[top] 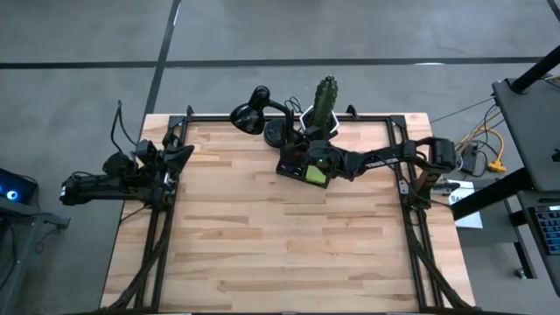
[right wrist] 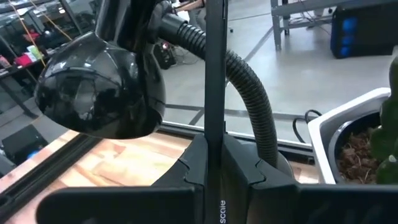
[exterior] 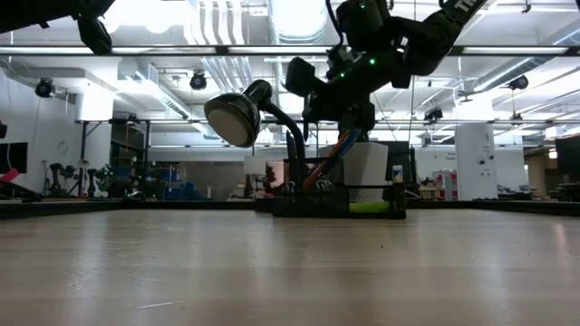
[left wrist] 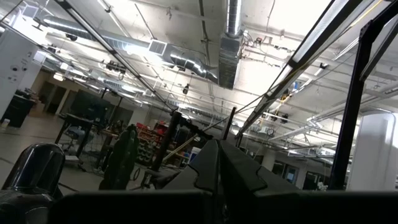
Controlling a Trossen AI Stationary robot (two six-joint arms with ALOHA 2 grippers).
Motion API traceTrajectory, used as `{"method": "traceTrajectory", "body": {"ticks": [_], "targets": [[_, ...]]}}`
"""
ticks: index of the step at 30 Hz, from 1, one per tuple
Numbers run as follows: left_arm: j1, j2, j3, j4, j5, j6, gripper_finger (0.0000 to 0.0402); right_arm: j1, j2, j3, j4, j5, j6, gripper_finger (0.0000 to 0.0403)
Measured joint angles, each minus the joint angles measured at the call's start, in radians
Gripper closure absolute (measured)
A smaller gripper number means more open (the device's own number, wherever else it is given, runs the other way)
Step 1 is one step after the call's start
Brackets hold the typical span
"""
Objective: Pick and place office supplies into organizer
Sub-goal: Put the black pen into the black desk organizer
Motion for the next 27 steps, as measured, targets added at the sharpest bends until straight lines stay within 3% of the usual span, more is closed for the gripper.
{"method": "traceTrajectory", "body": {"ticks": [9,27], "targets": [[0.0,0.0,0.0,0.0,0.0,0.0,0.0402,0.007,0.003,0.0,-0.119,-0.008,-0.004,0.039],[0.0,0.0,0.0,0.0,0.0,0.0,0.0402,0.009,0.003,-0.002,-0.15,-0.018,-0.008,0.0385]]}}
